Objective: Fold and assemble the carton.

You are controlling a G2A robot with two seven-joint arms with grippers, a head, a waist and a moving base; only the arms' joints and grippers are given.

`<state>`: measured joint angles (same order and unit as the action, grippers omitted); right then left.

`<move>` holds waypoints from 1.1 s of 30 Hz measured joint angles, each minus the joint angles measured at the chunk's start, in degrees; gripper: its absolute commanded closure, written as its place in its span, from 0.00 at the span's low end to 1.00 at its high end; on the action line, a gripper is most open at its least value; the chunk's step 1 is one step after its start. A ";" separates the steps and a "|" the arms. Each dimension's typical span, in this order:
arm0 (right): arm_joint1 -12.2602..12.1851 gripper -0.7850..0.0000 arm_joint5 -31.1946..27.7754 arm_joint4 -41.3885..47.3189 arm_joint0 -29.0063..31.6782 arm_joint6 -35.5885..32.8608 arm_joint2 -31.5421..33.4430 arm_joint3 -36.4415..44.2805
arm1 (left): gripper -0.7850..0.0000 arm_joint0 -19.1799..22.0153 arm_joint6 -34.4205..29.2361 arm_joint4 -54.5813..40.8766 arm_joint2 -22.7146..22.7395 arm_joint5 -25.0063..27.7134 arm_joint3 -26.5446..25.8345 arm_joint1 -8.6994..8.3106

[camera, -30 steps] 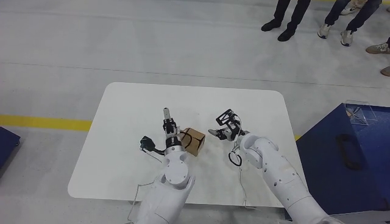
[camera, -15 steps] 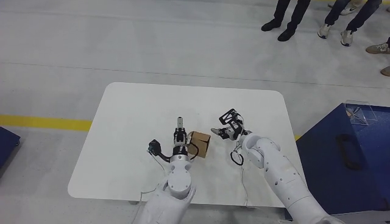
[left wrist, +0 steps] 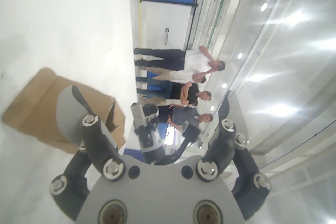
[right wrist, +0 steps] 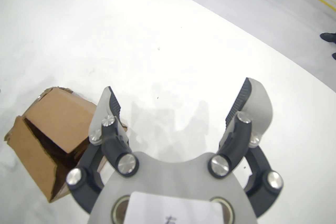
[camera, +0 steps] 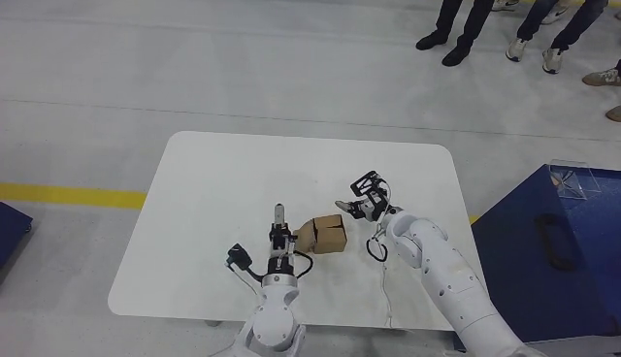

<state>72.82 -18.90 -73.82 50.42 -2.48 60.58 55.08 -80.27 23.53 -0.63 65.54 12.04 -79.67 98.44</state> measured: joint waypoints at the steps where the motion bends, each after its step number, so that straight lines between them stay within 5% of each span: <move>1: 0.00 0.00 0.00 -0.02 0.00 0.00 0.00 0.00 | 0.00 -0.29 -0.08 -1.28 -0.26 0.32 -0.70 -0.02; 9: -0.95 0.00 -1.03 -0.85 4.23 5.84 2.52 6.27 | 0.00 -8.46 -4.88 -0.35 -6.61 7.67 -6.44 -2.78; 18: -1.05 0.00 -1.76 -1.29 5.74 5.52 2.40 7.78 | 0.00 -8.92 -5.90 -1.10 -7.14 6.79 -5.57 -3.20; 23: -1.07 0.00 -2.01 -3.21 7.11 5.64 1.60 9.23 | 0.00 -8.21 -5.20 -1.96 -7.75 9.97 -0.56 -3.09; 33: -0.54 0.00 -1.68 -5.94 6.97 6.15 -0.54 8.14 | 0.00 -0.38 0.13 -4.86 -9.15 17.44 13.93 -1.40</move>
<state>72.28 -20.58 -79.76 57.39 3.67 60.04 63.22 -80.64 23.66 -5.49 56.39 29.48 -65.74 97.04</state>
